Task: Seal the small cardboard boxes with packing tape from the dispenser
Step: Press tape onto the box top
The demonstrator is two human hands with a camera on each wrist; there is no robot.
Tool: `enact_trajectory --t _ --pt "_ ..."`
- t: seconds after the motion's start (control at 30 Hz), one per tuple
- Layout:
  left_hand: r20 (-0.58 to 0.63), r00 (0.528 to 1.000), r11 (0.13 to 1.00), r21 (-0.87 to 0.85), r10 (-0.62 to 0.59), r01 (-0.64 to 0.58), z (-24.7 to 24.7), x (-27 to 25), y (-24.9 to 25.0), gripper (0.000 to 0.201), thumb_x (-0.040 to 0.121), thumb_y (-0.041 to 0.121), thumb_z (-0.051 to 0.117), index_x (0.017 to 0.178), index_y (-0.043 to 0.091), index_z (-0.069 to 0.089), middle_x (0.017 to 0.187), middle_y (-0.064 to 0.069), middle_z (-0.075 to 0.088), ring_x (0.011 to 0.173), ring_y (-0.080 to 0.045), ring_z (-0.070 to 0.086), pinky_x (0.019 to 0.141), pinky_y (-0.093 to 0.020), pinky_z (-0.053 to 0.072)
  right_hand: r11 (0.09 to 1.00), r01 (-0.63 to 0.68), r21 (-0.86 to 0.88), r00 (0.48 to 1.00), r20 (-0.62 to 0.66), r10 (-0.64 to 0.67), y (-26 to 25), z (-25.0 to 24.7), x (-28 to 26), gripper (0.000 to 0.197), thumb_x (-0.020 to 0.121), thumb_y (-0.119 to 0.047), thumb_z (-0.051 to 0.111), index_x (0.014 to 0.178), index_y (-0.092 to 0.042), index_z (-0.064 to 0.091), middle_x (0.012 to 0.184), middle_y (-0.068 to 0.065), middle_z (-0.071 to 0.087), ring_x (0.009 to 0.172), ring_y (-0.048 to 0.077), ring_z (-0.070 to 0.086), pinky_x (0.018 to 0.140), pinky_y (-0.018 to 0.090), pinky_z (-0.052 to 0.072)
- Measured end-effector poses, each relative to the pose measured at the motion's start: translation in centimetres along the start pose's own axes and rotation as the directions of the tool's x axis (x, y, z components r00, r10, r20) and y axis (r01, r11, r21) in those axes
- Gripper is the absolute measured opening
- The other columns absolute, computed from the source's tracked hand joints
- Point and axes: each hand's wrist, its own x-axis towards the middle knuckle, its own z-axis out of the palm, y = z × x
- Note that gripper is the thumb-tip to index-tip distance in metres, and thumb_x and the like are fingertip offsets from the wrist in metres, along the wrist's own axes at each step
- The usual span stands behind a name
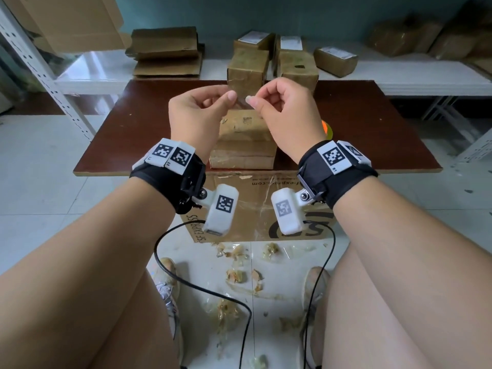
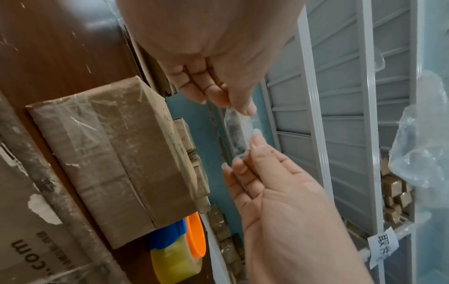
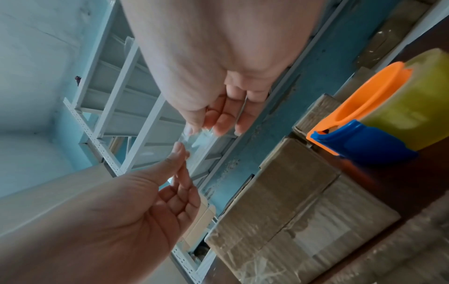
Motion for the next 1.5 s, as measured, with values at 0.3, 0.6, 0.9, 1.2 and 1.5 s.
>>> enact_trajectory --t 0.3,0.6,0.9,1.2,1.5 --pt "-0.007 0.993 0.993 0.026 -0.117 0.117 -0.4 0.8 -0.7 0.019 0.085 0.034 0.091 0.089 0.019 0.080 0.074 0.003 0.074 0.071 -0.009 0.068 0.069 -0.024 0.056 0.972 -0.161 0.173 0.987 0.045 0.156 0.8 0.6 0.3 0.022 0.090 -0.013 0.083 0.108 -0.006 0.073 0.084 0.002 0.072 0.077 0.014 0.078 0.085 0.044 0.064" --pt "-0.031 0.991 0.989 0.062 -0.133 0.135 -0.1 0.7 -0.8 0.019 0.086 0.035 0.090 0.076 0.025 0.077 0.073 0.002 0.064 0.064 -0.008 0.057 0.052 -0.018 0.047 0.916 -0.295 0.271 0.955 0.048 0.294 1.5 0.9 1.0 0.024 0.087 -0.008 0.085 0.107 -0.001 0.074 0.082 0.010 0.078 0.076 0.017 0.080 0.088 0.045 0.065" --pt "-0.029 0.979 0.976 0.083 -0.200 0.202 -0.6 1.0 -0.3 0.021 0.089 0.037 0.087 0.078 0.022 0.077 0.061 0.013 0.066 0.054 -0.002 0.059 0.054 -0.020 0.052 0.906 -0.304 0.296 0.953 0.114 0.282 1.3 0.5 1.5 0.014 0.093 -0.022 0.082 0.090 -0.010 0.075 0.074 0.004 0.071 0.071 0.015 0.062 0.076 0.034 0.060" --pt "-0.103 0.941 0.926 0.171 -0.323 0.336 -0.6 1.1 -1.1 0.025 0.087 0.040 0.088 0.087 0.018 0.078 0.084 0.001 0.076 0.057 -0.006 0.065 0.048 -0.012 0.049 0.948 -0.319 -0.008 0.946 0.062 0.319 1.9 1.2 1.6 0.017 0.089 -0.035 0.083 0.093 -0.019 0.080 0.088 -0.008 0.077 0.090 0.011 0.072 0.089 0.033 0.059" --pt "-0.120 0.910 0.880 0.232 -0.396 0.414 -0.5 1.9 -2.1 0.023 0.087 0.034 0.088 0.080 0.015 0.078 0.084 -0.005 0.081 0.063 -0.013 0.071 0.080 -0.033 0.064 0.908 -0.397 -0.137 0.915 0.014 0.402 2.0 2.4 2.0 0.049 0.083 -0.042 0.086 0.124 -0.023 0.069 0.111 -0.004 0.073 0.101 0.014 0.068 0.081 0.028 0.051"
